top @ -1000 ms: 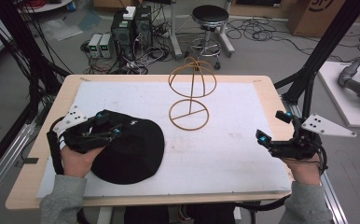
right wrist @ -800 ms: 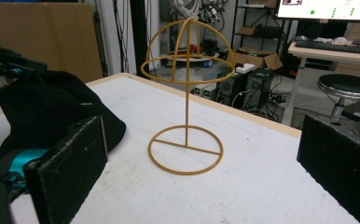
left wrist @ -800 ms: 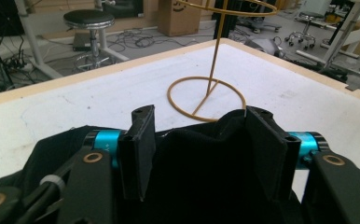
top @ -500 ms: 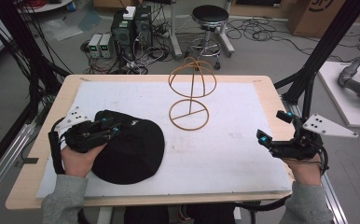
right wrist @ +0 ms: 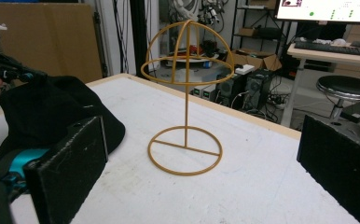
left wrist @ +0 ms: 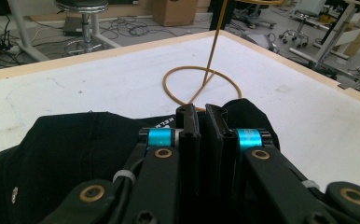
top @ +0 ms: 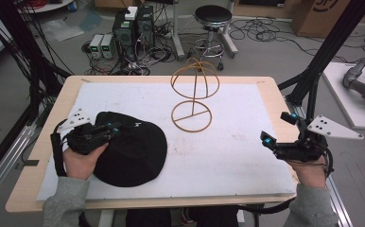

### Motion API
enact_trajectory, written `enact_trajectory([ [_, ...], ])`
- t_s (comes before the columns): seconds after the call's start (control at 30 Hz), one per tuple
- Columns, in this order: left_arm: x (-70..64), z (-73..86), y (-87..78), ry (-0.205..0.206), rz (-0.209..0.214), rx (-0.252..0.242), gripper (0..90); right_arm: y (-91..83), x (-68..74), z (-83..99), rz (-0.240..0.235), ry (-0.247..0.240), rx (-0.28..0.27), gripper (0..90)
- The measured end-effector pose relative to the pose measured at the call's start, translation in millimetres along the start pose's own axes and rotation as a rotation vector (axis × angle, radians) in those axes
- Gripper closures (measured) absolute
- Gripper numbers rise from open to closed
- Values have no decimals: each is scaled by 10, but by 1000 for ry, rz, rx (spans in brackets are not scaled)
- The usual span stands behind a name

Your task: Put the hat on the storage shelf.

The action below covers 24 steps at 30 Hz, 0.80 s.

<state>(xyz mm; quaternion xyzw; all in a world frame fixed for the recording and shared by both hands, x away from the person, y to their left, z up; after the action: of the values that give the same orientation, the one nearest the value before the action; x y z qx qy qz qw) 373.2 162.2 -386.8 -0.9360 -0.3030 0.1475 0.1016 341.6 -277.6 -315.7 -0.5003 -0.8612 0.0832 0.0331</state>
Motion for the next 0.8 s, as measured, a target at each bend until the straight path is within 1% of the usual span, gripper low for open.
enact_trajectory([
  [0.13, -31, -25, -1, 7, 5, -3, 839, 3, -5, 10, 2, 3, 4, 12],
  [0.27, -79, -67, -6, 16, 10, -6, 841, 11, -14, 22, 10, -5, 9, 12],
  [0.37, -109, -108, -26, 23, 11, -15, 842, 24, -3, 33, 6, -11, 16, 12],
  [0.4, -125, -128, -38, 21, 18, -19, 842, 28, 0, 32, 5, -13, 15, 12],
  [0.47, -143, -160, -58, 21, 18, -27, 843, 30, 12, 35, 3, -10, 20, 12],
  [0.5, -152, -174, -71, 27, 19, -25, 843, 33, 14, 32, 0, -15, 17, 12],
  [0.7, -211, -247, -116, 36, 24, -34, 845, 41, 14, 38, -3, -14, 19, 12],
  [0.8, -241, -284, -138, 30, 33, -46, 846, 35, 4, 35, 1, -14, 18, 12],
])
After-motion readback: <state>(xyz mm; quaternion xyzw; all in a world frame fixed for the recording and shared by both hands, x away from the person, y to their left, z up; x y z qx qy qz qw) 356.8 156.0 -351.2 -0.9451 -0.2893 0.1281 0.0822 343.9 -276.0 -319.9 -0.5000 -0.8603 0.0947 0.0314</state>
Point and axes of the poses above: each handheld gripper's, and its own axes: y roughly forward along the jaws, z roughly out of its underside, x roughly to its left, the point moved 10 cm from there along y, roughly forward along the jaws, and after that the axes turned 11 degrees about z, right-handed, at the moved point
